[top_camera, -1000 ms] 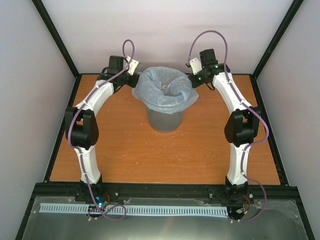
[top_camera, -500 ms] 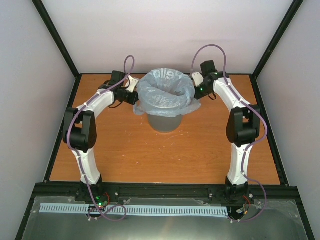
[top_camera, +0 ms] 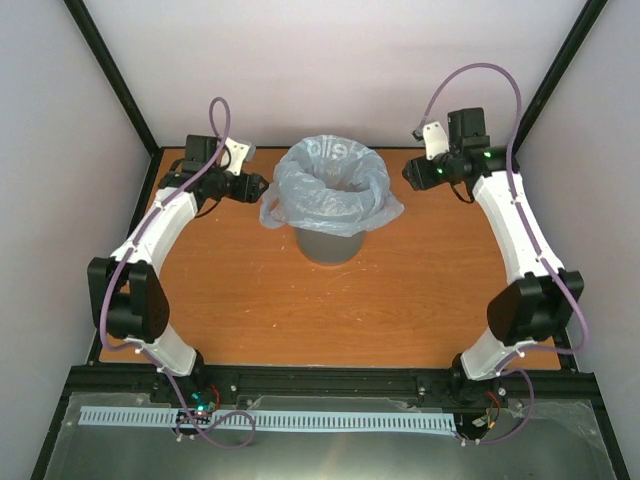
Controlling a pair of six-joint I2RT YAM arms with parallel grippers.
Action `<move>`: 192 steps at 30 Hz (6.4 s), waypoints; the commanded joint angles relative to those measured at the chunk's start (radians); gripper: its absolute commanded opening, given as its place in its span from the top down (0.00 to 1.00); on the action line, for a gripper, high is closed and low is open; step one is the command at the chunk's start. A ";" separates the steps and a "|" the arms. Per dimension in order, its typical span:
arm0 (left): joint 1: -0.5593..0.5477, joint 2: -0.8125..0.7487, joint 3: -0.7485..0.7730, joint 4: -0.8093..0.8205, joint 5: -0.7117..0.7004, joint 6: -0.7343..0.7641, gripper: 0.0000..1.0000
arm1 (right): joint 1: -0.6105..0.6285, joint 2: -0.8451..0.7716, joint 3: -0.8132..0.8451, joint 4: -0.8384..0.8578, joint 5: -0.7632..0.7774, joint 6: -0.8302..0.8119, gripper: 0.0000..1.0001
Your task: Put the trash bags into the trash bin
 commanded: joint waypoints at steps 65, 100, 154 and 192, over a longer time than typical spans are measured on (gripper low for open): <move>0.039 0.018 0.168 -0.112 0.098 0.010 0.28 | -0.079 0.045 0.090 0.007 -0.321 0.224 0.42; -0.006 -0.078 0.418 -0.435 0.296 0.277 0.29 | 0.150 0.210 0.195 -0.075 -0.406 0.068 0.45; -0.420 0.216 0.043 -0.530 -0.107 0.520 0.59 | 0.093 -0.207 -0.165 -0.078 -0.393 0.057 0.26; -0.472 0.345 -0.094 -0.386 -0.102 0.352 0.58 | 0.121 -0.043 -0.430 0.048 -0.495 0.313 0.41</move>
